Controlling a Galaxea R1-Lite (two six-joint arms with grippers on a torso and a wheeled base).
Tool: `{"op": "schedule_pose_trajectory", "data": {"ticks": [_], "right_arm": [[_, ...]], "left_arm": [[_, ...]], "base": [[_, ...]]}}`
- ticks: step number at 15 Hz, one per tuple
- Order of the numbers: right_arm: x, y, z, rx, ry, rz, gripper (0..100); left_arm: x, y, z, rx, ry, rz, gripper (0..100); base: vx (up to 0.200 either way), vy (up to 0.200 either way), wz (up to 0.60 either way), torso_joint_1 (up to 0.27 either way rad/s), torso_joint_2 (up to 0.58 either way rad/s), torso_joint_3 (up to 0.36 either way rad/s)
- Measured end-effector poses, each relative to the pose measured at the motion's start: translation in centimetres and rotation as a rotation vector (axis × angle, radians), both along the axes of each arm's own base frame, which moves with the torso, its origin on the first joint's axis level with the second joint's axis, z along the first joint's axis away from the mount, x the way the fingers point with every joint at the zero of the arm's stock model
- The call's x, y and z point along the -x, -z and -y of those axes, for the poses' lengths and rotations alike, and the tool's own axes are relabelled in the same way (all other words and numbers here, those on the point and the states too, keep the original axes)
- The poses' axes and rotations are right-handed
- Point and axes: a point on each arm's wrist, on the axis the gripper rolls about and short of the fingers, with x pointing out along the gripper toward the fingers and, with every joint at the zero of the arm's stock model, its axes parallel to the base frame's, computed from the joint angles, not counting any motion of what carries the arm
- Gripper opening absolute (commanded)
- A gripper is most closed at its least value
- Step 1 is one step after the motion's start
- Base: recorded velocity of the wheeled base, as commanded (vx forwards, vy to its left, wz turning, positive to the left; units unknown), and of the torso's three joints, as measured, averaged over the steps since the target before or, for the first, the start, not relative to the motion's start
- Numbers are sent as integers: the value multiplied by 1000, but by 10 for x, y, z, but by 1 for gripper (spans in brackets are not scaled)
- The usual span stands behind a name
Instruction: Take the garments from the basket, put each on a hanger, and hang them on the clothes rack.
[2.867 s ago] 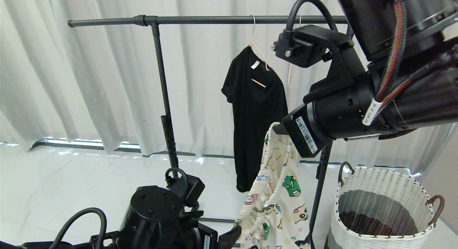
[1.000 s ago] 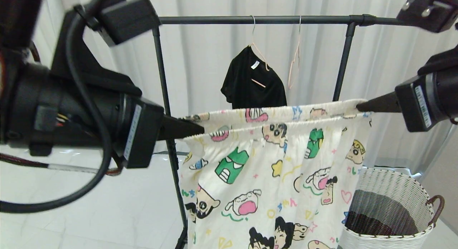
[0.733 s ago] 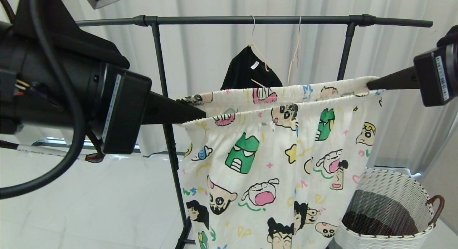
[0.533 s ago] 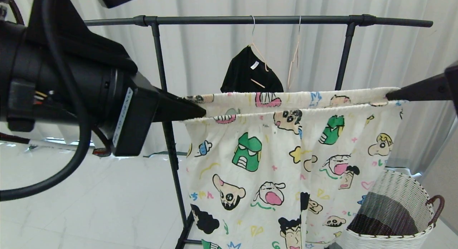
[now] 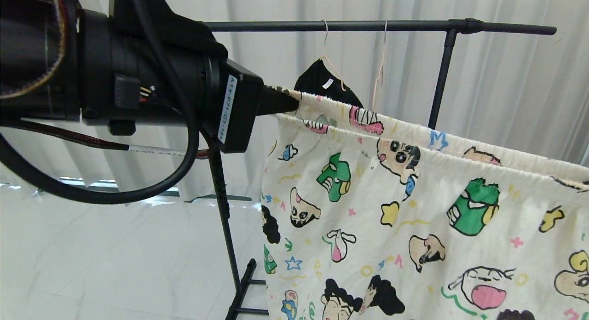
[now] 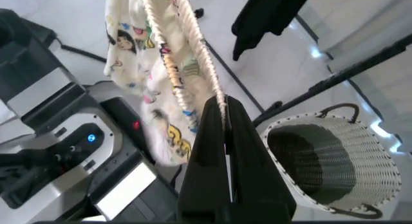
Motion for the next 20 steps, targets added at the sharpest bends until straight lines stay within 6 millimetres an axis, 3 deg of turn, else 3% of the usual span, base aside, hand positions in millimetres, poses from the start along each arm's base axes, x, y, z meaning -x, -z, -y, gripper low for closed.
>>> {"op": "schedule_pose_trajectory", "data": {"ticks": [3, 6, 12, 15, 18, 20], "right_arm": [[-6, -4, -1, -49, 42, 21, 0], [-24, -16, -18, -172, 92, 99, 0], [-52, -18, -54, -228, 78, 154, 0], [-53, -15, -54, -212, 83, 145, 0], [-37, -5, -27, -84, 101, 62, 0], [-30, -7, -16, -88, 109, 63, 0]], "left_arm": [[14, 10, -7, -49, 17, -53, 0], [49, 22, -28, -188, 97, -230, 0], [95, 11, -42, -38, 193, -451, 0], [98, 9, -44, -41, 192, -426, 0], [77, 7, -54, -83, 62, -314, 0], [65, 0, -57, -81, 10, -267, 0]], "base": [[0, 0, 0, 0, 0, 0], [0, 0, 0, 0, 0, 0], [0, 0, 0, 0, 0, 0], [0, 0, 0, 0, 0, 0], [0, 0, 0, 0, 0, 0], [0, 0, 0, 0, 0, 0]]}}
